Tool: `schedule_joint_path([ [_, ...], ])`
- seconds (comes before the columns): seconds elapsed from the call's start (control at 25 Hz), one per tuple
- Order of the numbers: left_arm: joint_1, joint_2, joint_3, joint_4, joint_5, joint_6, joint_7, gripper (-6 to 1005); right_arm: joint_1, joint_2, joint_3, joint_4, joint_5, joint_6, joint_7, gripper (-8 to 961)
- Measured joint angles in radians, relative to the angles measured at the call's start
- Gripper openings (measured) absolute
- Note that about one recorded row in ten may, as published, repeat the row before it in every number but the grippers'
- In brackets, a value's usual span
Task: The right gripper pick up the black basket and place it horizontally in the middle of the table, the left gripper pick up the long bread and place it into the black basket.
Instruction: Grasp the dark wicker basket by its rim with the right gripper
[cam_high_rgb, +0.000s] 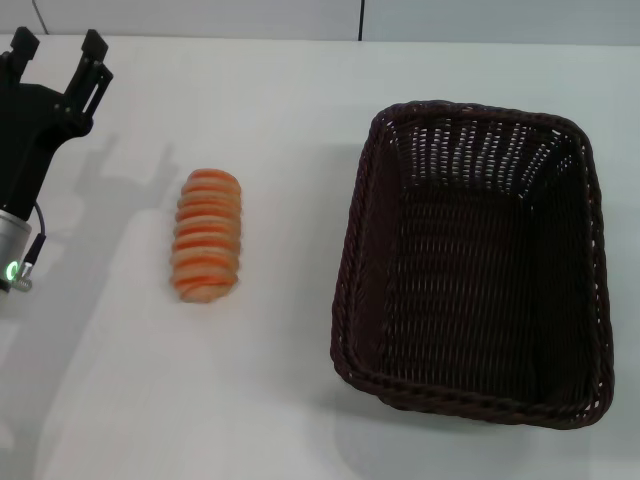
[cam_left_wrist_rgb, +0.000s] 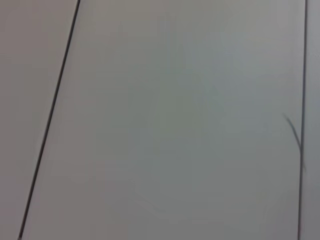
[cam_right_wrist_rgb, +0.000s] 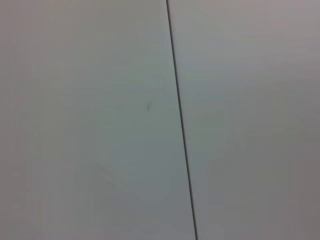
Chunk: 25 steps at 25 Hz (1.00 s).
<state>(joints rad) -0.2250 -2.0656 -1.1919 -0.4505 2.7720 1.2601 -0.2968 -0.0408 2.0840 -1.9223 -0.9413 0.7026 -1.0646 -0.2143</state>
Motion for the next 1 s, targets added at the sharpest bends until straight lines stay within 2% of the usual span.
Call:
schedule_joint_path([
  [0.32,0.03,-0.002,0.0,-0.002,-0.006,0.001,0.001,797,0.011,-0.001,-0.002,0.002,0.0,0.015,0.0,668],
  [0.72,0.036,-0.001,0.001,-0.002,-0.006,-0.002,0.005,797,0.015,-0.003,0.007,-0.029,0.0,0.058,-0.001,668],
  [0.88,0.033,0.0,-0.001,-0.002,-0.006,-0.002,0.006,797,-0.008,-0.005,0.017,-0.11,0.0,0.144,-0.052,669],
  [1.0,0.025,0.001,-0.001,-0.002,-0.006,-0.005,0.006,798,-0.074,-0.004,0.03,-0.255,0.0,0.28,-0.137,669],
])
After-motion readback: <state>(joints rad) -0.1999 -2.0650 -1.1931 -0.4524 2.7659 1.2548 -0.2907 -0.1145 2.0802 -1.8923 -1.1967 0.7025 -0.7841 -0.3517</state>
